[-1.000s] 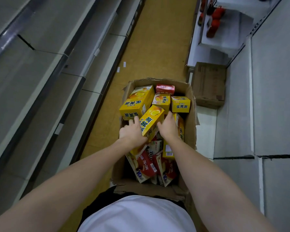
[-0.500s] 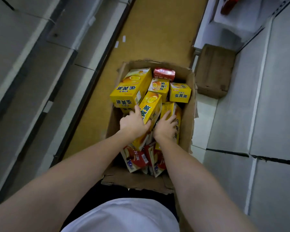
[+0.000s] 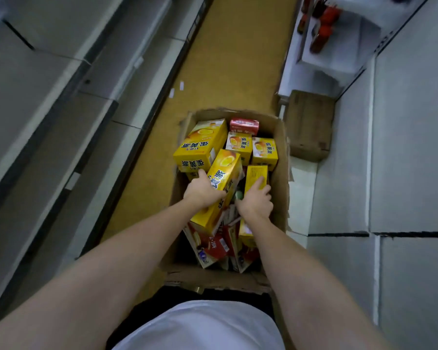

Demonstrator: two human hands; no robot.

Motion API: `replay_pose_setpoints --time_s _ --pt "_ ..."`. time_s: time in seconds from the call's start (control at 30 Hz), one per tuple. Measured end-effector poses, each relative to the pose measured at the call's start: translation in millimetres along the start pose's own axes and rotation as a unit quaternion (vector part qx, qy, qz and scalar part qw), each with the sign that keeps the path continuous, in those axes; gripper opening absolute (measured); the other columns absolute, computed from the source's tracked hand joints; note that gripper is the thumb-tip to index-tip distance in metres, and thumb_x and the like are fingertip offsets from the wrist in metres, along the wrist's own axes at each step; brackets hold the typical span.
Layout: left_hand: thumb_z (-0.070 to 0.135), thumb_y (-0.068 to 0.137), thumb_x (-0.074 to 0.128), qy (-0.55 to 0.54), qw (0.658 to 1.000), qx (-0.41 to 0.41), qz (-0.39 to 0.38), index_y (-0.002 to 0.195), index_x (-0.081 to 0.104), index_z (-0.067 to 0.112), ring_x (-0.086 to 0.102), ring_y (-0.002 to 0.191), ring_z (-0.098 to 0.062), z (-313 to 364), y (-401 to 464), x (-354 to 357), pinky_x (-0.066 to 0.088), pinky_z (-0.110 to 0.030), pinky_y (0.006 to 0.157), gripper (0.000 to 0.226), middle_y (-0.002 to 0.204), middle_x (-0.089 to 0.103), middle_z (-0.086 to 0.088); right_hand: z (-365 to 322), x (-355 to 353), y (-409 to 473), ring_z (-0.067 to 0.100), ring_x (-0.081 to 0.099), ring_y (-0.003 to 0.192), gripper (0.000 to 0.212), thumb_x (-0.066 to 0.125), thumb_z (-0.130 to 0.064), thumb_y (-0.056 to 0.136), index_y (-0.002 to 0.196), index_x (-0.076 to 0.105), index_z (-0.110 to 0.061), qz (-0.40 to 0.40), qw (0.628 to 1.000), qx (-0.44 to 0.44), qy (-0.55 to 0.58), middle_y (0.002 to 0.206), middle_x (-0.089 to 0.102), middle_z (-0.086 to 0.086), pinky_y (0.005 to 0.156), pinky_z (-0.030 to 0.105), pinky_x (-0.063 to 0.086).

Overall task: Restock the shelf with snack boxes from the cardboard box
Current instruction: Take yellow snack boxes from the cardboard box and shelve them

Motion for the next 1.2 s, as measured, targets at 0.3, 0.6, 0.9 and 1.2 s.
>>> replay_pose_setpoints --time_s 0.3,0.6,0.9,1.2 --pt "0.054 0.074 0.07 0.004 0.994 0.071 0.087 0.123 0.05 0.013 0.058 0.112 -0.031 -13 -69 -68 0.05 -0.038 0.089 0.067 0.121 0.059 -0.009 -49 -76 -90 0.038 0.054 0.121 0.104 0.068 -0.053 0.082 0.154 0.01 -0.007 0.119 0.99 -0.065 0.038 0.146 0.037 0.02 0.091 0.046 0.047" --pt "0.055 0.066 0.071 -0.102 0.976 0.066 0.18 0.119 0.055 0.017 0.06 0.11 -0.031 -114 -158 -167 0.052 -0.04 0.091 0.068 0.119 0.062 -0.009 -166 -99 -224 0.039 0.051 0.126 0.103 0.065 -0.054 0.083 0.155 0.01 -0.006 0.19 0.962 -0.194 -0.041 0.15 0.034 0.022 0.095 0.043 0.045" --pt "0.046 0.076 0.074 -0.168 0.948 -0.019 0.271 0.124 0.048 0.009 0.057 0.108 -0.029 -283 -252 -217 0.045 -0.033 0.082 0.066 0.123 0.058 -0.011 -269 -16 -357 0.038 0.052 0.124 0.102 0.065 -0.059 0.082 0.155 0.014 -0.008 0.153 0.923 -0.348 -0.064 0.146 0.039 0.018 0.094 0.045 0.045" --pt "0.06 0.073 0.07 -0.186 0.888 -0.182 0.379 0.129 0.049 0.015 0.058 0.114 -0.033 -461 -363 -244 0.048 -0.037 0.087 0.075 0.125 0.059 -0.009 -362 72 -507 0.037 0.056 0.12 0.104 0.063 -0.069 0.079 0.155 0.016 -0.016 0.091 0.843 -0.522 -0.096 0.138 0.046 0.015 0.091 0.044 0.046"
Point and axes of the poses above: each hand's wrist, its own y-axis towards the middle knuckle, its own x-axis out of the palm, z = x × y, the point moved 5 cm from there along y, towards the middle knuckle
